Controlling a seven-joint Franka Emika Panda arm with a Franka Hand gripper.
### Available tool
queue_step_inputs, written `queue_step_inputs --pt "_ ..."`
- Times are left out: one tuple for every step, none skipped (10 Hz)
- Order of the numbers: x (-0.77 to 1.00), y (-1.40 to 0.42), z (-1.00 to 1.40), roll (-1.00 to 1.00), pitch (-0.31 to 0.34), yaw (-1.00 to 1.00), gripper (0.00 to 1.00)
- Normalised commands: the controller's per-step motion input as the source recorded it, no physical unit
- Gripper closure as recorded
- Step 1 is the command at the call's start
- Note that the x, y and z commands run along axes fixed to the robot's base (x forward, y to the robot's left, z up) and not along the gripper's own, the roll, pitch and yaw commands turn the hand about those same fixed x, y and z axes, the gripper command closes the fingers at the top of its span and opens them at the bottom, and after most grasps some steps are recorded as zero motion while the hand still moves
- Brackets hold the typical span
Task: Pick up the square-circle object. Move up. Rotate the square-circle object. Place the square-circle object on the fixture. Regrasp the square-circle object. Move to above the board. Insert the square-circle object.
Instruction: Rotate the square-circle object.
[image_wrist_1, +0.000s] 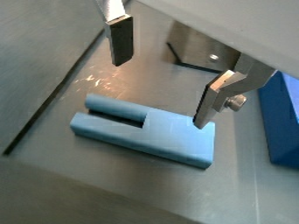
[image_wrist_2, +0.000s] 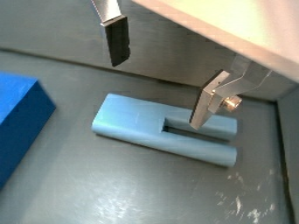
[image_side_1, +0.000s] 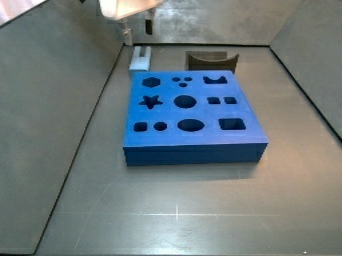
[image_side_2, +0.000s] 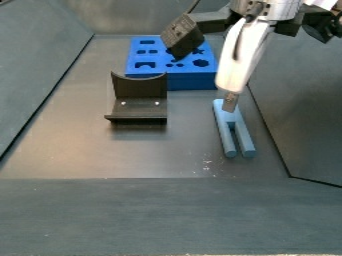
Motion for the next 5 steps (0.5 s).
queue_step_inputs --pt "0.02 0.00 -0.04 0.00 0.006 1.00 0.00" --pt "0.02 0.00 -0.04 0.00 0.006 1.00 0.00" --pt "0.02 0.00 -0.04 0.00 0.006 1.00 0.00" --pt "0.02 0.00 -0.04 0.00 0.006 1.00 0.00" --pt "0.02 0.00 -0.04 0.00 0.007 1.00 0.00"
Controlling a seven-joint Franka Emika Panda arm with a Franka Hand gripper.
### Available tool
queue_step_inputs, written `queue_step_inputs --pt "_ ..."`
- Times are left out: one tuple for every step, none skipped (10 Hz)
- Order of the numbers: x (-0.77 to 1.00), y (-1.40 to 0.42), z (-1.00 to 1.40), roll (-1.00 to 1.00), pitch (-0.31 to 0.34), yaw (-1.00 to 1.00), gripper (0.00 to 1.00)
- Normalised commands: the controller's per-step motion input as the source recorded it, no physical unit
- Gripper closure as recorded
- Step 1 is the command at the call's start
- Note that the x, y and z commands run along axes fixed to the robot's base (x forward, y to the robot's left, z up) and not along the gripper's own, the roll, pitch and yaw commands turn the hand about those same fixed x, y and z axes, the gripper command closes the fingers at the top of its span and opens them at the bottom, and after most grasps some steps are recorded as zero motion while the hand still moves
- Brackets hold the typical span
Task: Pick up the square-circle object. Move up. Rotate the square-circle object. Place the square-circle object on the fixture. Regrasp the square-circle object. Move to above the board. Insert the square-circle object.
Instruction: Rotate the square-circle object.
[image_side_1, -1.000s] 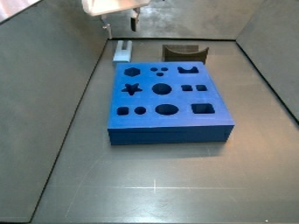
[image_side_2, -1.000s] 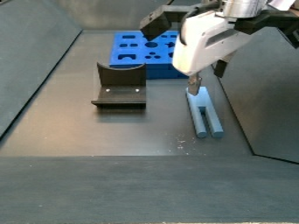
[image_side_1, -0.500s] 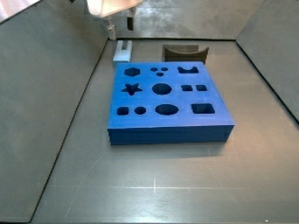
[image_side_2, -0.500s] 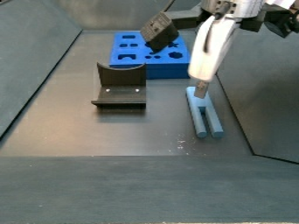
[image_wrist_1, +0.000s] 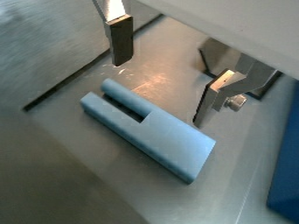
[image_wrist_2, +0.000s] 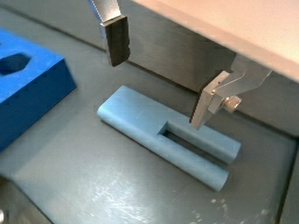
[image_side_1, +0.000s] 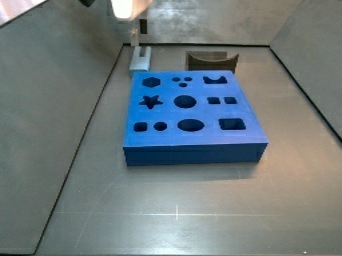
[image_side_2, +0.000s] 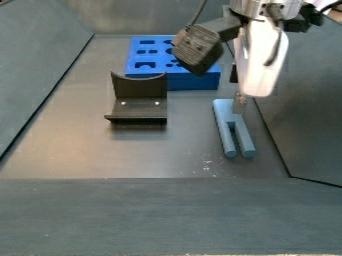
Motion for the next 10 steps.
queue_step_inputs --pt "0.02 0.00 -0.04 0.00 0.007 1.00 0.00" --pt "0.02 0.00 -0.04 0.00 0.007 1.00 0.00" --pt "0.02 0.00 -0.04 0.00 0.007 1.00 0.00" --pt "0.02 0.00 -0.04 0.00 0.008 1.00 0.00" --pt "0.02 0.00 -0.04 0.00 0.008 1.00 0.00" --pt "0.02 0.00 -0.04 0.00 0.009 1.00 0.00" --pt "0.02 0.00 -0.04 0.00 0.009 1.00 0.00" --pt "0.02 0.00 -0.04 0.00 0.010 1.00 0.00" --pt "0.02 0.00 -0.04 0.00 0.010 1.00 0.00" --pt "0.02 0.00 -0.04 0.00 0.011 1.00 0.00"
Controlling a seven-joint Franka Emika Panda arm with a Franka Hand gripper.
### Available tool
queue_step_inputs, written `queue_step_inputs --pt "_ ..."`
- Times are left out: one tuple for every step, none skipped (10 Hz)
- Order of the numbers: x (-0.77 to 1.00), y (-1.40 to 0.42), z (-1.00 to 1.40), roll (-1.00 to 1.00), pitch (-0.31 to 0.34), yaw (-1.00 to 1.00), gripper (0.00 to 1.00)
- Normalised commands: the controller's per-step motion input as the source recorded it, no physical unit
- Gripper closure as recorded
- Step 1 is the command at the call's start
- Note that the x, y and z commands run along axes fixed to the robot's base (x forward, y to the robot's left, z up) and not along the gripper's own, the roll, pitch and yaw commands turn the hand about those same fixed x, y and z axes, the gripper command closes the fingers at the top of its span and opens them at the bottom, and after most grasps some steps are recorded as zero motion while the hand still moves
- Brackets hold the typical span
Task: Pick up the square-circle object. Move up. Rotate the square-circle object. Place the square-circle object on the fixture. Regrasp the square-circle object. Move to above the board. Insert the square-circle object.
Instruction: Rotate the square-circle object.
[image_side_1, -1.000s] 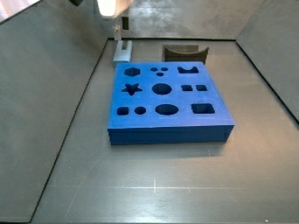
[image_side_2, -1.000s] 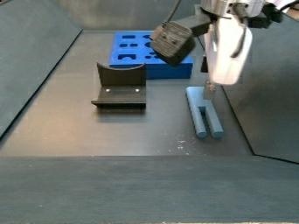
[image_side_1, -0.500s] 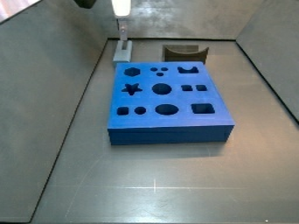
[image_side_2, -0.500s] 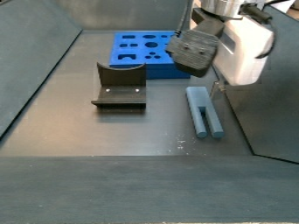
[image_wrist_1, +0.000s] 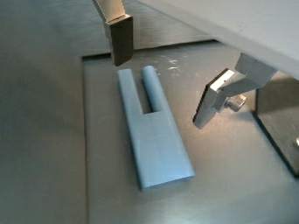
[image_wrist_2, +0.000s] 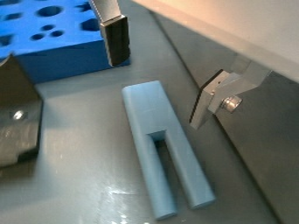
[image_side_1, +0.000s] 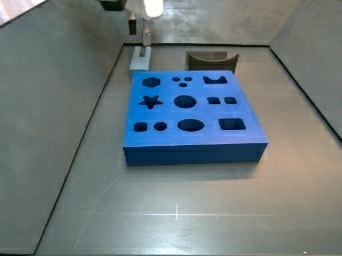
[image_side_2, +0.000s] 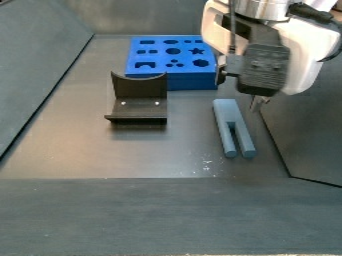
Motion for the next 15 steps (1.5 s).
queue_step_inputs --pt "0.02 0.00 -0.04 0.00 0.012 1.00 0.00" --pt "0.02 0.00 -0.04 0.00 0.012 1.00 0.00" --pt "0.02 0.00 -0.04 0.00 0.013 1.00 0.00" --pt "0.02 0.00 -0.04 0.00 0.014 1.00 0.00" --pt "0.02 0.00 -0.04 0.00 0.016 1.00 0.00" --pt "0.02 0.00 -0.04 0.00 0.017 1.00 0.00" --pt "0.02 0.00 -0.04 -0.01 0.020 1.00 0.00" --pt "0.02 0.00 -0.04 -0.01 0.022 1.00 0.00" --pt "0.02 0.00 -0.04 -0.01 0.026 1.00 0.00" --pt "0.02 0.00 -0.04 -0.01 0.030 1.00 0.00" --pt "0.02 0.00 -0.04 -0.01 0.036 1.00 0.00" --pt "0.02 0.00 -0.04 -0.01 0.045 1.00 0.00" --pt "0.02 0.00 -0.04 -0.01 0.045 0.68 0.00" --pt "0.02 0.00 -0.04 -0.01 0.044 0.45 0.00" --pt "0.02 0.00 -0.03 -0.01 0.043 0.29 0.00"
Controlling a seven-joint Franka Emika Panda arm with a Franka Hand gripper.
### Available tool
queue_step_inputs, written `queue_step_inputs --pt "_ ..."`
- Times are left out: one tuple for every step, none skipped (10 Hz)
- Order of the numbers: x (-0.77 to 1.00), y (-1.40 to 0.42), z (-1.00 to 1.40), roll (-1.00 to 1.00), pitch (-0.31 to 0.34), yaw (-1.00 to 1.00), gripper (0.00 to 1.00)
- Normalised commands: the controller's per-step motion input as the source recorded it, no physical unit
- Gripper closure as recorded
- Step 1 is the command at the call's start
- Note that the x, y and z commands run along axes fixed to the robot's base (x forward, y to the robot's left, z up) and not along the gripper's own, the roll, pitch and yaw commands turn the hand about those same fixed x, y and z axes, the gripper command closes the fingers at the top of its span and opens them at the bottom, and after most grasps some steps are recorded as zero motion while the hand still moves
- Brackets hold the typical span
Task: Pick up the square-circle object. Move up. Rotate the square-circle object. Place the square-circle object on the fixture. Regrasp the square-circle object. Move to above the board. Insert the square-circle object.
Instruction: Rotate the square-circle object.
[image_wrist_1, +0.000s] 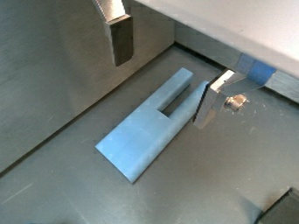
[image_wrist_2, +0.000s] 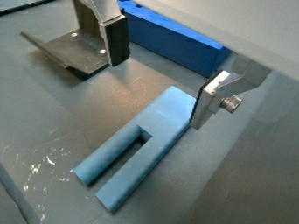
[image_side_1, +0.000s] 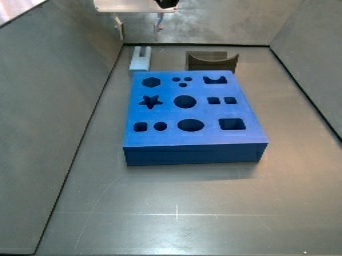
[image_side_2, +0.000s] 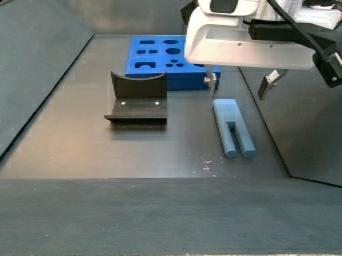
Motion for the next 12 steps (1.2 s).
queue_step_inputs --pt "0.00 0.00 -1.00 0.00 0.000 0.00 0.00" --pt "0.01 0.00 -1.00 0.00 -0.013 -0.07 0.00" --pt "0.03 0.00 -1.00 0.00 -0.046 -0.07 0.00" --pt "0.03 0.00 -1.00 -0.03 -0.067 -0.05 0.00" --pt "0.04 0.01 -1.00 -0.05 -0.080 -0.04 0.00" --pt "0.04 0.01 -0.93 -0.07 -0.089 -0.03 0.00" --pt "0.04 0.01 -0.82 -0.10 -0.097 -0.01 0.00" --pt "0.04 0.01 -0.75 -0.12 -0.103 -0.01 0.00" --pt "0.03 0.01 -0.67 -0.13 -0.113 0.00 0.00" --pt "0.03 0.01 -0.59 -0.14 -0.120 0.00 0.00" --pt "0.03 0.02 -0.54 -0.15 -0.126 0.00 0.00" --pt "0.03 0.02 -0.48 -0.15 -0.138 0.00 0.00"
